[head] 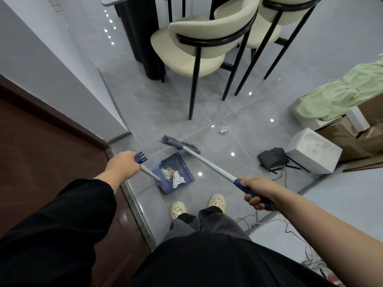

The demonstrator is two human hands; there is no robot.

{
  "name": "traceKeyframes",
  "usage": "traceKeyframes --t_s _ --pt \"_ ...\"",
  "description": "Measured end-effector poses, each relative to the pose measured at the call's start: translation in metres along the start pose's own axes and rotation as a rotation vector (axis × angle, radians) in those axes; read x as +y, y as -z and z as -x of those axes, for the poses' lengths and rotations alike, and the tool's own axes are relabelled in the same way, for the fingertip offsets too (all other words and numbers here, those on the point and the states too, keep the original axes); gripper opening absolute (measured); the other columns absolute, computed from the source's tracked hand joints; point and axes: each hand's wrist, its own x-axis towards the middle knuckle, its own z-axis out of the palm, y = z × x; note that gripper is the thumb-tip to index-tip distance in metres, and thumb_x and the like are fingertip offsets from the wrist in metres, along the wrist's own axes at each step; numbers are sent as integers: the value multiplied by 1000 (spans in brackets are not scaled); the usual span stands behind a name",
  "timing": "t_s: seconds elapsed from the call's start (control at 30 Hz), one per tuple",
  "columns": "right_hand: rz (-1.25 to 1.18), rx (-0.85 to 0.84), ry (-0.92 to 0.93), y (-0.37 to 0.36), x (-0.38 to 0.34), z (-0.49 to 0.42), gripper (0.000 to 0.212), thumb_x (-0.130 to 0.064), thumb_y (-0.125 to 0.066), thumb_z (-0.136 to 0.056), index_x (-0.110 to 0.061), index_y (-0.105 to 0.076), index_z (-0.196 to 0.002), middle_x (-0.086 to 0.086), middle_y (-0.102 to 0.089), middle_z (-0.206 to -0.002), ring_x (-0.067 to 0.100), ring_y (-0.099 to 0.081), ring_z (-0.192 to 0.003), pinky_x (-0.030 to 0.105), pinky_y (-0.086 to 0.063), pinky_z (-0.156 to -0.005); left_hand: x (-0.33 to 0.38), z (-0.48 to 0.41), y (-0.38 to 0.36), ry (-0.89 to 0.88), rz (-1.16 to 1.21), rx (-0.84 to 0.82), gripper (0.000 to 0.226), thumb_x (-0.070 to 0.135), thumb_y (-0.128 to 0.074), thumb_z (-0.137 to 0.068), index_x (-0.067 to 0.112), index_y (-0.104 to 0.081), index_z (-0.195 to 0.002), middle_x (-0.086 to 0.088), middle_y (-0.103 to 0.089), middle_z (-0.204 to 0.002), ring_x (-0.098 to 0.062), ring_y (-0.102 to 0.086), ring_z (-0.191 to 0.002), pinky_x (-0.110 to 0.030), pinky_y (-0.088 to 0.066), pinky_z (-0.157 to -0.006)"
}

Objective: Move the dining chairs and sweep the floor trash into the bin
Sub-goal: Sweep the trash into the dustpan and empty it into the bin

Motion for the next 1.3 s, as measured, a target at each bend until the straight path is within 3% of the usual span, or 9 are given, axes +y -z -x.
traceKeyframes --t_s 0.17,0.33,0.47,0.67,0.8,0.93,1.03,1.13,1.3 --pt "111 92 -67 -31 -5 -32 23 -25 -35 -101 -16 -51 -114 3 -42 -59 7 -32 -32 14 -27 -33 1 2 -3 -1 -9 13 14 25 -49 -87 17 -60 -85 -5 -61 -81 -28 -60 -77 -29 -47 -65" --pt "-16 -123 -231 -60 3 -34 19 -22 -39 -99 -10 -46 -87 -1 -45 -46 4 -32 -27 13 -27 -29 6 -1 0 -16 -16 17 14 24 -49 -88 16 -58 -81 -6 -61 -80 -30 -60 -79 -31 -50 -68" --pt "-239 -217 -243 -36 0 -5 21 -25 -37 -102 -9 -49 -97 1 -41 -47 5 -30 -25 13 -25 -24 1 4 3 -11 -18 21 13 24 -50 -88 17 -57 -79 -5 -59 -78 -28 -59 -77 -29 -46 -65" --pt "47 -101 -66 -31 -20 19 20 -28 -40 -101 -22 -53 -114 3 -43 -57 4 -32 -30 14 -27 -29 -5 13 6 7 -4 11 17 25 -49 -91 19 -55 -76 -4 -59 -78 -26 -58 -74 -28 -44 -62" --pt "190 11 -43 -42 -22 -9 35 -28 -36 -99 -14 -50 -128 3 -43 -60 5 -31 -31 12 -27 -33 -3 20 6 31 -14 36 16 23 -48 -93 15 -54 -79 -4 -56 -78 -26 -56 -74 -29 -42 -62" --pt "68 -74 -186 -56 -11 -24 19 -24 -39 -99 -9 -50 -96 0 -44 -55 4 -30 -28 13 -26 -31 3 21 3 40 -19 66 14 23 -48 -92 16 -55 -82 -3 -55 -81 -25 -54 -76 -29 -42 -65" --pt "-83 -147 -224 -39 -11 -17 23 -25 -41 -100 -8 -46 -85 0 -43 -47 3 -29 -25 12 -23 -27 6 17 3 40 -24 64 12 23 -49 -92 15 -57 -87 -4 -56 -85 -26 -55 -81 -29 -43 -68" --pt "-149 -130 -183 -13 -17 -1 21 -26 -40 -101 -7 -49 -95 1 -43 -45 4 -30 -26 11 -24 -26 6 11 9 42 4 59 12 24 -52 -91 13 -58 -90 -5 -57 -86 -26 -54 -79 -30 -45 -69" --pt "124 2 29 1 -26 15 27 -22 -36 -100 -28 -53 -120 5 -42 -60 9 -31 -39 16 -26 -35 21 0 17 27 78 48 11 23 -56 -88 16 -55 -80 -8 -60 -87 -27 -57 -80 -32 -49 -70"
